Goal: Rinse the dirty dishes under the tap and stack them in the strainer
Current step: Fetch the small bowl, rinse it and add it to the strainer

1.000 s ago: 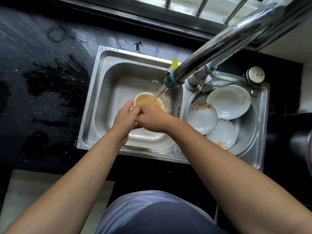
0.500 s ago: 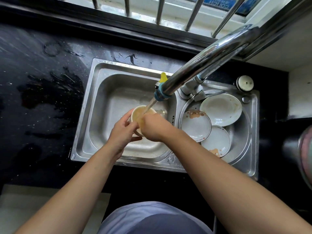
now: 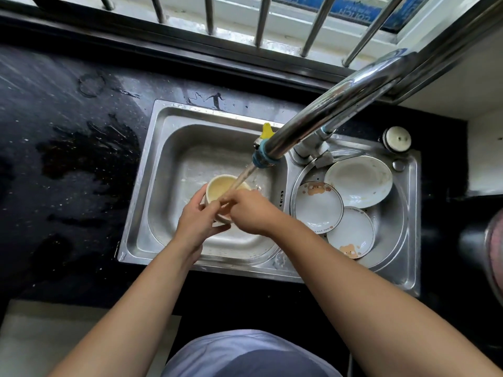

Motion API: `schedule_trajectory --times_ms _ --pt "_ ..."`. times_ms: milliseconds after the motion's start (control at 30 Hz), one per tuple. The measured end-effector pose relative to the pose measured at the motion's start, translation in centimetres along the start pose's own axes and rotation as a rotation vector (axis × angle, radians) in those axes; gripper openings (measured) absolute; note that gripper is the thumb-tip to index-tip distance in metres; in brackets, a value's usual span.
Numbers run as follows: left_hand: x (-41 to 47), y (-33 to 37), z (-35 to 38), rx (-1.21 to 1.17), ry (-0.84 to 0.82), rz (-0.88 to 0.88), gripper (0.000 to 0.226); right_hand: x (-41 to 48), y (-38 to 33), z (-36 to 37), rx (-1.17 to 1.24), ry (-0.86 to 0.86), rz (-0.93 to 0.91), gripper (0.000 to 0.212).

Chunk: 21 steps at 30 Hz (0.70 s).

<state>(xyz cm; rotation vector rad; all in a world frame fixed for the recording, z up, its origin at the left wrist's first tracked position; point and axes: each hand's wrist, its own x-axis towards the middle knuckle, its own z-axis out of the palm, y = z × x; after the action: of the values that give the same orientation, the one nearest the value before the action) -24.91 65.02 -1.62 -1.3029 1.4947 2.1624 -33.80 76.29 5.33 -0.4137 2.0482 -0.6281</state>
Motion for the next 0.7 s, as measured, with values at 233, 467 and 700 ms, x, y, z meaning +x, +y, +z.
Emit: schedule_trajectory --times_ms 233,467,700 --pt "0.0 -0.1 -0.2 -0.179 0.036 -0.188 0.024 -2.3 4.7 -3.1 0.198 0.487 0.149 0.05" --pt "-0.1 1.1 0.7 -0.136 -0.035 -0.282 0.026 -2.2 10.9 -9.6 0.454 0.787 0.564 0.07" --pt "-0.6 2.0 1.6 0.32 0.025 0.031 0.046 -0.8 11.0 -12.3 0.706 0.797 0.496 0.038"
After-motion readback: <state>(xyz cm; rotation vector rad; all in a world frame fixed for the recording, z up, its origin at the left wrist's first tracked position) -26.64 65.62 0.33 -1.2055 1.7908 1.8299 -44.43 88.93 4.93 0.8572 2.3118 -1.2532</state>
